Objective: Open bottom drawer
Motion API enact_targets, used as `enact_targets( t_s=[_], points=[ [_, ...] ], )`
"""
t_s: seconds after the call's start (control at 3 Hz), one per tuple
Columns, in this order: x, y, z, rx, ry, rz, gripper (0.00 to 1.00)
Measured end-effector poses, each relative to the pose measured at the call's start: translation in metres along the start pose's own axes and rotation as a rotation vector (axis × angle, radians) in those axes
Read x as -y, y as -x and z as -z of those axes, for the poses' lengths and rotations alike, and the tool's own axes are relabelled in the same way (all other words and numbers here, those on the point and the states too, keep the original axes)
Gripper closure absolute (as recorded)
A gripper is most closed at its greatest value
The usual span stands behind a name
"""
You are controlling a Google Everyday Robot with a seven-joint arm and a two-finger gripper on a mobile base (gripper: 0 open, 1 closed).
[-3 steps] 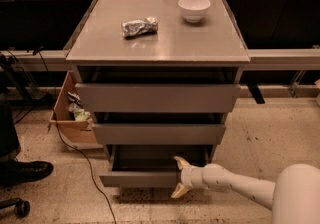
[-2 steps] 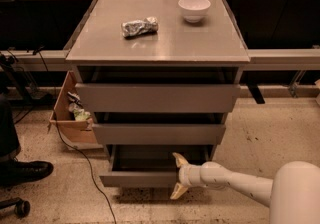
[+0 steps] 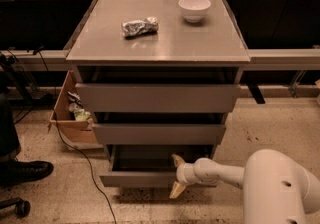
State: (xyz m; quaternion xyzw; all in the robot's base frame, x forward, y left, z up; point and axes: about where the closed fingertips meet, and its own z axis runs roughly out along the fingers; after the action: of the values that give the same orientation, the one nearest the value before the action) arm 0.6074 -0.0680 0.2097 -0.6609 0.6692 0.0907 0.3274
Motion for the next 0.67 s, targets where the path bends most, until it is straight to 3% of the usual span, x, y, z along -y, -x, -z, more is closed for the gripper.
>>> enact_targets(
  t_s=[0.33, 0.67],
  points=[
    [-0.010, -0.018, -0.003, -0.034, 0.027, -0.019, 0.18],
    [-0.027, -0.043, 0.006, -0.072, 0.045, -0.052, 0.50]
  ],
)
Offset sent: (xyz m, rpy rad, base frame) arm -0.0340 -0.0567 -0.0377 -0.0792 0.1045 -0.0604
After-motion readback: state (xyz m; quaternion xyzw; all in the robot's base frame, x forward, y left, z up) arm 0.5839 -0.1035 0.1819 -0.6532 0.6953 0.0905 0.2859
